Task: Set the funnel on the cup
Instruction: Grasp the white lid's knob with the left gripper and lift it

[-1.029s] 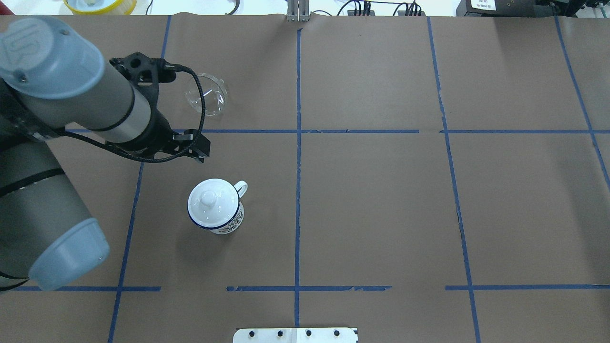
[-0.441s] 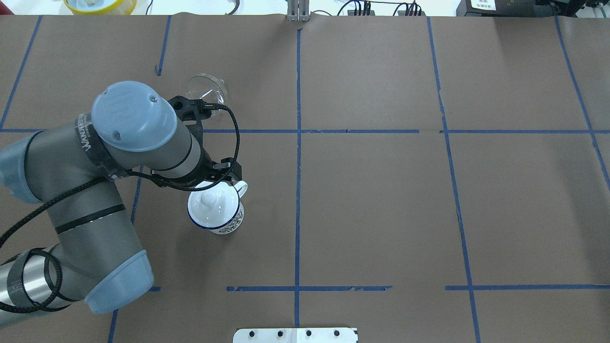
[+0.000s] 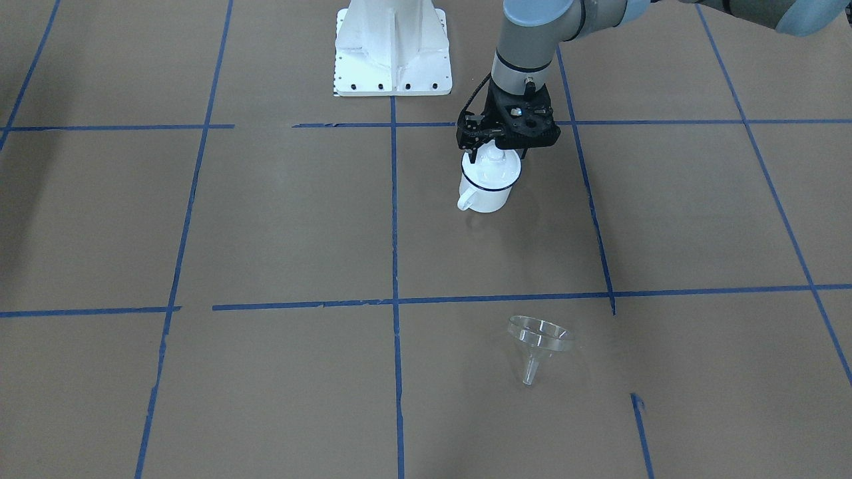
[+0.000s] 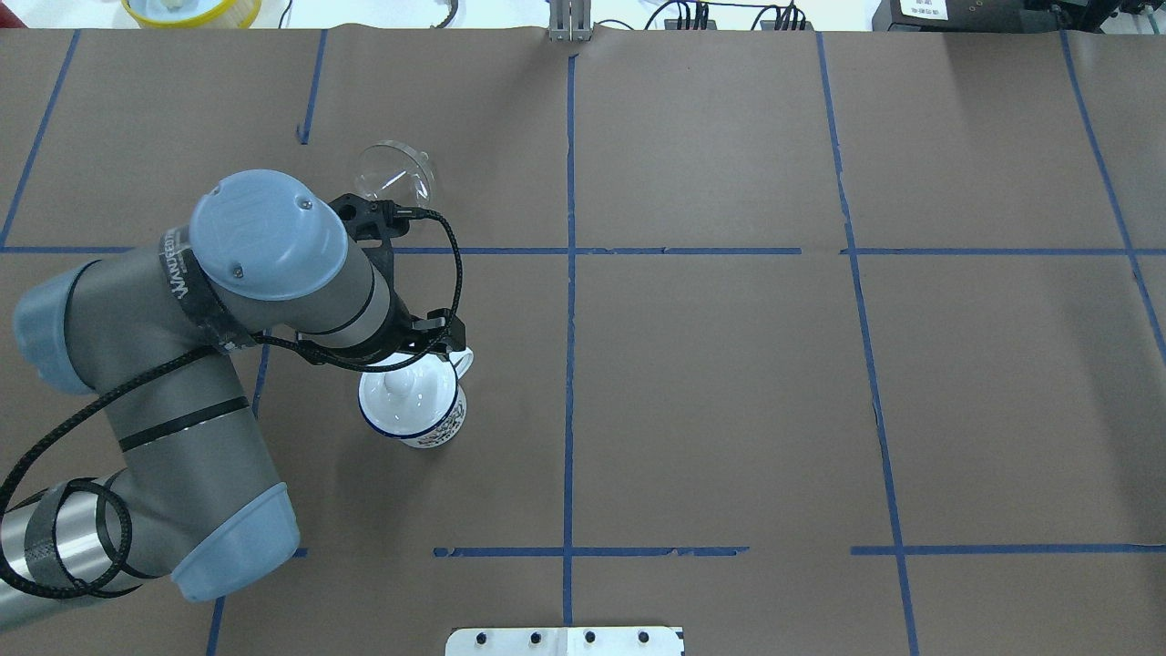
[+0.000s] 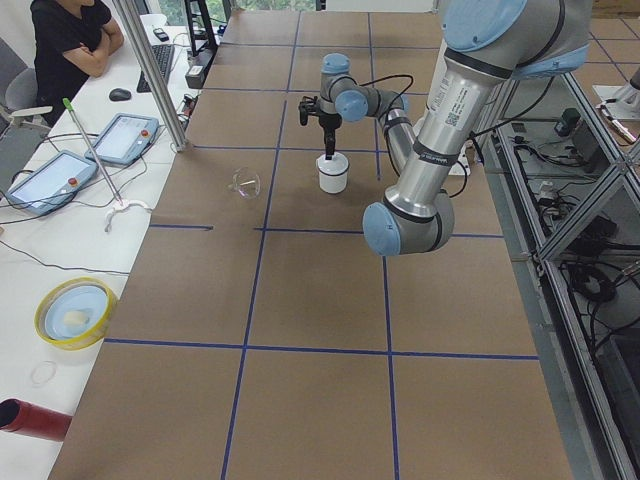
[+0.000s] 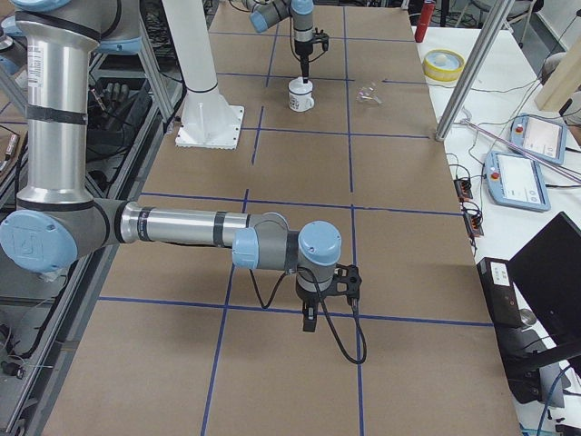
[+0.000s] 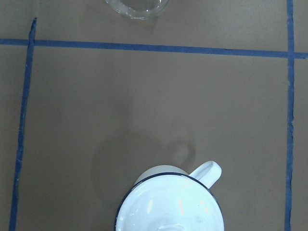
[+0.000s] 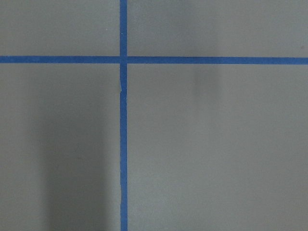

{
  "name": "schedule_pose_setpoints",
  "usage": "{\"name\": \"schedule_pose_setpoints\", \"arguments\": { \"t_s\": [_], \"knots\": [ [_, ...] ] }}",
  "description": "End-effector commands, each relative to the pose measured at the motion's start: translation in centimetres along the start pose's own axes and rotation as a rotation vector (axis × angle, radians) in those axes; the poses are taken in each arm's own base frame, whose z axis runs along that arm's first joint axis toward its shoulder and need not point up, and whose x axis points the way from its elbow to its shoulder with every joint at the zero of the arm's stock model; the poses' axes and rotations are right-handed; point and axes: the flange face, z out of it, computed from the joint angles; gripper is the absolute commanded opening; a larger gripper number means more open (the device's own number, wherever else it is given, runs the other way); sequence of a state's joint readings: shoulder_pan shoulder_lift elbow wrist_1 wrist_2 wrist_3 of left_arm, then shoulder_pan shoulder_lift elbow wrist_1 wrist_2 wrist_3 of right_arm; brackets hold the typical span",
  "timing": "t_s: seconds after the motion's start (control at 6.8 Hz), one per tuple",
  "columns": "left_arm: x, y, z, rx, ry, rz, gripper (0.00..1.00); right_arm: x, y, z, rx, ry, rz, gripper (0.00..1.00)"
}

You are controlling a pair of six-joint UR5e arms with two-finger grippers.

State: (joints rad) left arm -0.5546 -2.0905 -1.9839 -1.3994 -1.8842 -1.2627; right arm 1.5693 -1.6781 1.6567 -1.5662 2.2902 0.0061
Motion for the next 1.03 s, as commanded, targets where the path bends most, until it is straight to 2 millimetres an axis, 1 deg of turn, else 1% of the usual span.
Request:
{"name": "schedule_pose_setpoints", "arguments": {
  "t_s": [0.0, 0.59, 0.88],
  "knots": [
    [0.11, 0.50, 0.18, -0.011, 0.002, 0.008, 0.79, 0.00, 0.00, 0.00, 0.000, 0.000, 0.000, 1.00],
    [0.39, 1.13, 0.49, -0.024, 0.002, 0.016, 0.63, 0.00, 0.00, 0.00, 0.000, 0.000, 0.000, 1.00],
    [0.31, 1.12, 0.62, -0.024, -0.001, 0.016, 0.59, 0.00, 0.00, 0.00, 0.000, 0.000, 0.000, 1.00]
  ]
}}
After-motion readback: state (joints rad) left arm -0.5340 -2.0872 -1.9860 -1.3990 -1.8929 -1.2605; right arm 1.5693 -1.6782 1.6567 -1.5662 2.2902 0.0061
